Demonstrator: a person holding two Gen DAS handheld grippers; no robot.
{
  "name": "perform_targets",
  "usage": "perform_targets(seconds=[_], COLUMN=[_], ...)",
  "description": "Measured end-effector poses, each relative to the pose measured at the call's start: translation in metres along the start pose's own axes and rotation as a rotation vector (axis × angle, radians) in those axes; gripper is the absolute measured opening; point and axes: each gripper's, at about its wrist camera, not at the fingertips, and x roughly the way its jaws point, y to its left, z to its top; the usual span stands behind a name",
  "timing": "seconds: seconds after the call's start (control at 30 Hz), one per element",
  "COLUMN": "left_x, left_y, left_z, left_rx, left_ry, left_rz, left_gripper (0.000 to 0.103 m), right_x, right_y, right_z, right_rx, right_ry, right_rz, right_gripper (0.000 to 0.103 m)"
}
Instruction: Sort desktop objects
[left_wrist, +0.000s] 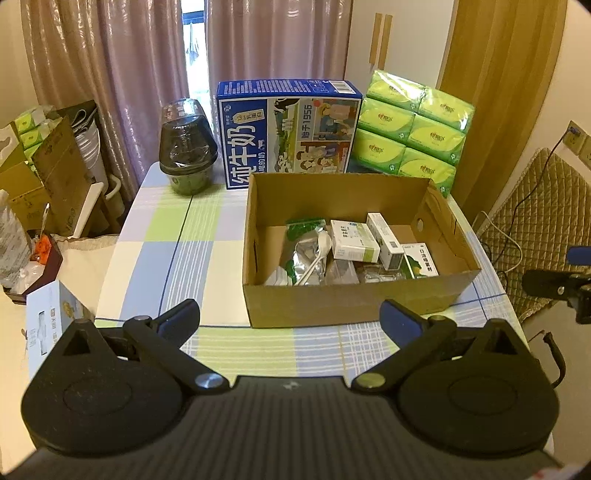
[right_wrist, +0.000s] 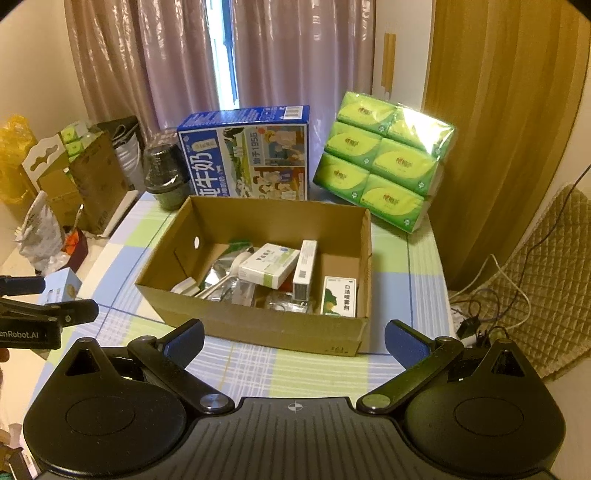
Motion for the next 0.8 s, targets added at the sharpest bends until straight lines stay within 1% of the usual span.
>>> perform_targets(seconds=[0.33,0.47,0.6,0.8], left_x=[-0.023,-0.038,-0.050,-0.070], left_y=[-0.001,-0.002,-0.003,-0.005], left_z=[-0.031,-0.043,-0.049,-0.063], left_rx=[0.013,0.022,0.006,0.004], left_ry=[0.007,-0.023,-0.036,-0.058], left_rz=[0.018,0.037,0.011,0.007], left_gripper=[0.102,0.102,0.102,0.102], right_x=[-0.032,-0.046,-0.059,-0.082], right_y=[0.012,0.015,0.019,0.024], right_z=[-0.026,-0.037,-0.047,-0.062], right_rx=[-0.002,0.010,0.023,0.038], right_ry=[-0.018,-0.034,-0.050,-0.106], right_rz=[0.011,0.016,0.017,0.007], right_gripper=[0.101,0.101,0.101,0.101])
